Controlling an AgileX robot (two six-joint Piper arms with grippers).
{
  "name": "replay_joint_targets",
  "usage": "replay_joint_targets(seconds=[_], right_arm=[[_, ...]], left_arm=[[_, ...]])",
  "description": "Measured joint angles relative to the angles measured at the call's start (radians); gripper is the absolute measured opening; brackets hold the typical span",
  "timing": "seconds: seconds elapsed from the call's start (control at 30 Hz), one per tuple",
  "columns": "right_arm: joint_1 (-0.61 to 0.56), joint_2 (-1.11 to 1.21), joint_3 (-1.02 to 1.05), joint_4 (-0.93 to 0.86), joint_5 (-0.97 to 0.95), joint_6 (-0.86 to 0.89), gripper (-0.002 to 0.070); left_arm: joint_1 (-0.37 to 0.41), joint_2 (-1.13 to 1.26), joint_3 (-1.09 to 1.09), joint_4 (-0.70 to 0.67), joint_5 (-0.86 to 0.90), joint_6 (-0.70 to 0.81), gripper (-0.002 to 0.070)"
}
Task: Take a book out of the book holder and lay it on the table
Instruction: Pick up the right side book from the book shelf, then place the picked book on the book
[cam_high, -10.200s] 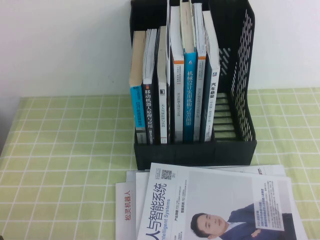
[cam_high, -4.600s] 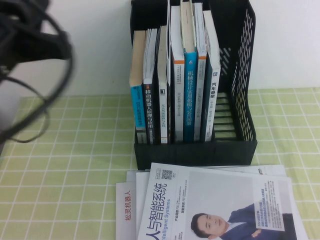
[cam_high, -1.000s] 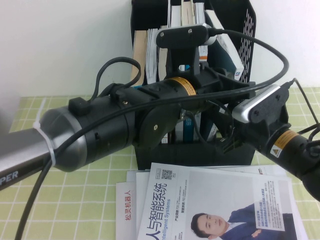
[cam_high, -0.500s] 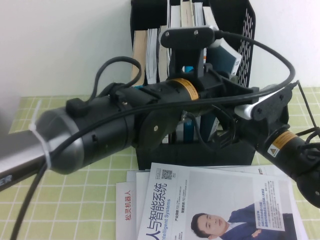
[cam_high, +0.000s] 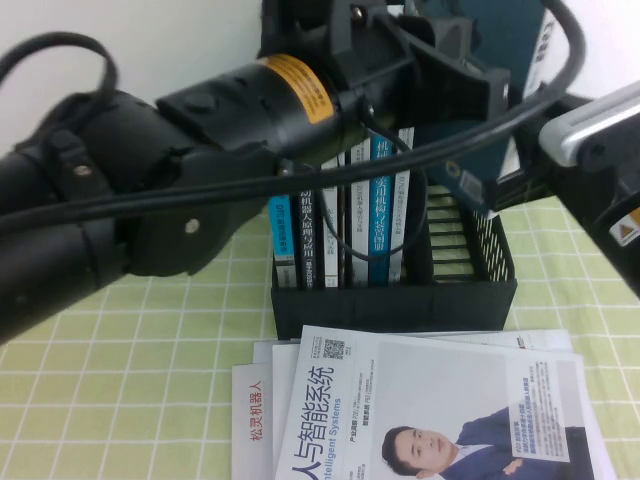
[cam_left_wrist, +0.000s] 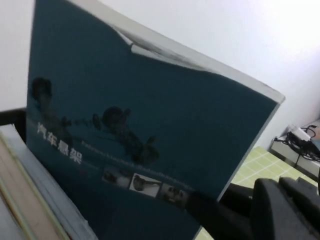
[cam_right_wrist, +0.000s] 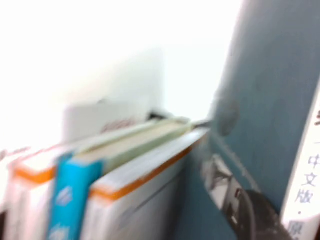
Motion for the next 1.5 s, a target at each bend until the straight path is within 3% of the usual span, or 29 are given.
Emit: replay_joint_targets(seconds=[0.47, 0.73, 0.97, 1.3, 1.5], right_arm=[[-0.010, -0.274, 0.008, 0.034, 0.005, -0.177, 0.0135], [-0.012, -0.527, 0.012, -0.052, 0.134, -0.195, 0.0134], [-0.012, -0.675, 0.012, -0.398, 0.315, -0.008, 0.0134], [-0.012, -0.710, 0.012, -1.106, 0.308, 0.622, 0.0134], [-0.012, -0.638, 0.012, -1.499, 0.271, 0.861, 0.0134]], left_arm=[[0.000, -0.198, 0.000, 0.013, 0.155, 0.072, -0.0003], [0.000, -0.364, 0.000, 0.092, 0.313, 0.089, -0.0003], [0.000, -0.506, 0.000, 0.154, 0.427, 0.089, -0.0003], [0.000, -0.618, 0.000, 0.170, 0.548, 0.090, -0.0003], [0.000, -0.626, 0.000, 0.189, 0.601, 0.094, -0.0003]])
